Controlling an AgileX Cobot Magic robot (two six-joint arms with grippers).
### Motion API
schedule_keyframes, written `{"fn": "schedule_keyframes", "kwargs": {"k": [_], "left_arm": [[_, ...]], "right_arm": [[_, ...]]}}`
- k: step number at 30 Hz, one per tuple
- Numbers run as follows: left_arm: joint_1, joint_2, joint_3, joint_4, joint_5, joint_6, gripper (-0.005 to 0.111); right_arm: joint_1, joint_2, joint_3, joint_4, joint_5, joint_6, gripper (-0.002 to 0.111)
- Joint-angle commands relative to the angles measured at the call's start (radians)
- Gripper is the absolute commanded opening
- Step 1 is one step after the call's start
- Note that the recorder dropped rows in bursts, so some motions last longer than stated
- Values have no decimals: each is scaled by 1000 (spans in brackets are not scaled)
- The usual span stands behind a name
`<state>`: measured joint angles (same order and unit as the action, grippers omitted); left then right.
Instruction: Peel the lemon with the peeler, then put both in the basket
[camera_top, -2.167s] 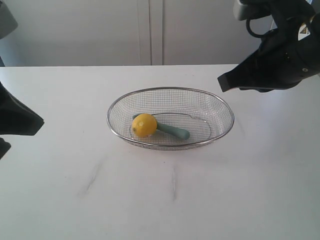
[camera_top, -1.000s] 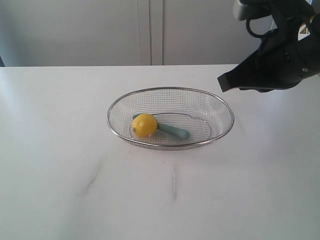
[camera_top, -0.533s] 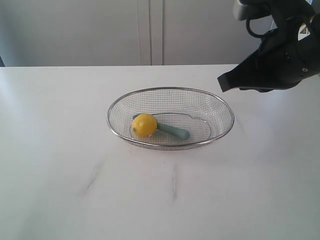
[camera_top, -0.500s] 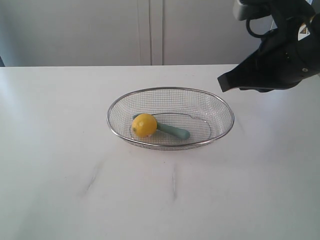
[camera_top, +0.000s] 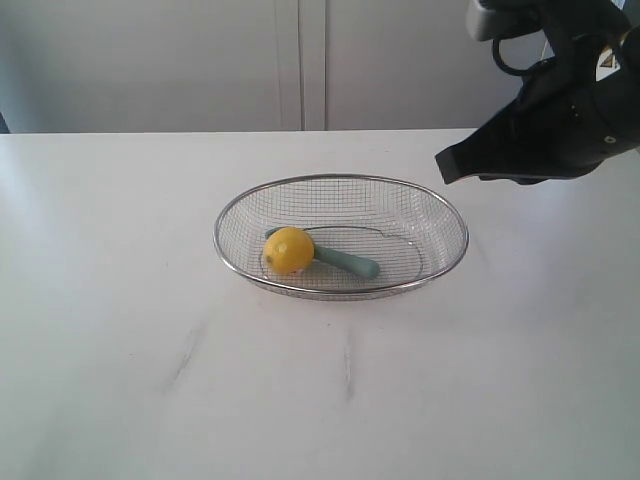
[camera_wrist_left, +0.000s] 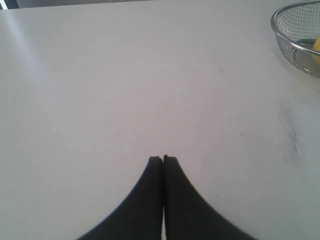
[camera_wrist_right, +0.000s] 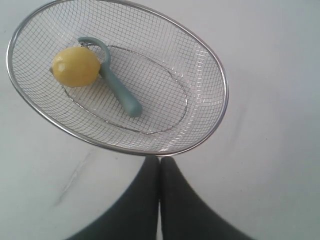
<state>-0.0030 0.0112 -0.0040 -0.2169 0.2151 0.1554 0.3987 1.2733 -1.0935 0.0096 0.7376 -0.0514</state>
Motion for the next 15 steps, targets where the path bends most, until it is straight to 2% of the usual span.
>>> {"fn": "schedule_keyframes", "kwargs": {"k": [1,15], "left_arm": [[2,-11,4,22,17,-5,0],[2,-11,4,69,16,-10,0]], "right_arm": [[2,-8,8,-2,-2,5,0],[2,-8,8,-2,-2,5,0]]}}
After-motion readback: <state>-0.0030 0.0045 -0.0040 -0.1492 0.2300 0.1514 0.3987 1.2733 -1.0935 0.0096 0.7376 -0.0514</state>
